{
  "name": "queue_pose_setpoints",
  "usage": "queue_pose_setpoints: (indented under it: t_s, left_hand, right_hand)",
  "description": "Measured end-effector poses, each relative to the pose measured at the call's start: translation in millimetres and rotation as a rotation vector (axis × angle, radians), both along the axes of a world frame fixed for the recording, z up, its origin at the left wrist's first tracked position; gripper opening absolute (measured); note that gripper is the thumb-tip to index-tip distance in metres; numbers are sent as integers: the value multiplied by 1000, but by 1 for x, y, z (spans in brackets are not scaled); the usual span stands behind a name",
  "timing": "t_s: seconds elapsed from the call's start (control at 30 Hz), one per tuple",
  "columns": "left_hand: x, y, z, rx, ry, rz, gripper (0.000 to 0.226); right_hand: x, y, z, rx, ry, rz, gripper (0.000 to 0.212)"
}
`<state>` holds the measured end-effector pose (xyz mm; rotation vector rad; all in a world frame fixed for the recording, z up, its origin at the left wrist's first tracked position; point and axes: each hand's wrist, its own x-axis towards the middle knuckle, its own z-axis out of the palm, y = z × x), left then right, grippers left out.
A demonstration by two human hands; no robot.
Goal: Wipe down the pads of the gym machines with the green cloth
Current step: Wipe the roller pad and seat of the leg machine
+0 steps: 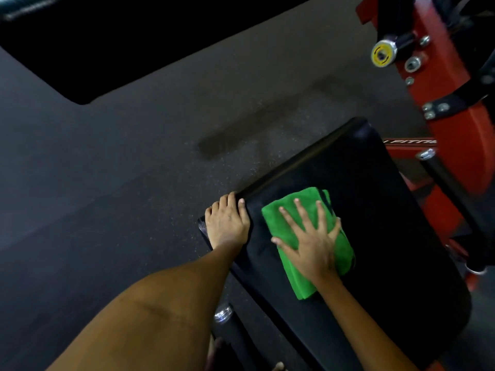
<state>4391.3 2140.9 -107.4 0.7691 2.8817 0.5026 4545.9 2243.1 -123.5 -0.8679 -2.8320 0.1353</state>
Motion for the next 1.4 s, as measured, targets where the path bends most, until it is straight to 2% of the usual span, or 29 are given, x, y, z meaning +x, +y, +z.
queue_pose_setpoints:
  t_s: [0.23, 0.4, 0.53, 0.67, 0.77, 0.87, 0.97, 1.03, 1.07, 1.13, 1.27, 1.33, 1.4]
  left_hand:
    - [1, -1, -1, -3, -8, -3, 65]
    - [1, -1, -1, -21, -13, -6, 67]
    - [2, -1, 0, -26, -14, -2, 63]
    - [1, 2, 1, -21, -16, 0, 59]
    - [2, 1, 1, -27, -14, 5, 60]
    - [2, 2, 3, -34, -16, 5, 62]
    - [1, 1, 8, -107, -38, -13, 62]
    - [-3, 6, 16, -196, -89, -50, 57]
    - [-6, 14, 19, -229, -138, -53, 53]
    - [-11, 40, 23, -271, -224, -44, 49]
    - [1, 72, 14, -220, -135, -9, 45]
    - [3, 71, 7, -163, -73, -9, 45]
    - [2, 70, 3, -117, -32, -24, 46]
  right_hand:
    - [-57, 27, 15, -130, -22, -153, 54]
    - [-51, 18, 11, -55, -11, -94, 63]
    - [-26, 26, 4, -13, 19, -27, 52]
    - [-60, 65, 20, -66, -9, -175, 49]
    - [-81, 64, 28, -157, -58, -243, 49]
    - [-68, 32, 25, -76, -1, -131, 48]
    - [-26, 16, 11, 20, -23, 71, 71]
    - [-10, 35, 9, 23, -50, 76, 84]
    - [-8, 47, 7, 15, -72, 32, 78]
    - [-25, 66, 15, -5, -38, -110, 54]
    - [-59, 64, 26, -181, -51, -311, 50]
    - [-53, 53, 24, -125, -19, -272, 49]
    - [-32, 47, 13, -21, -6, -135, 51]
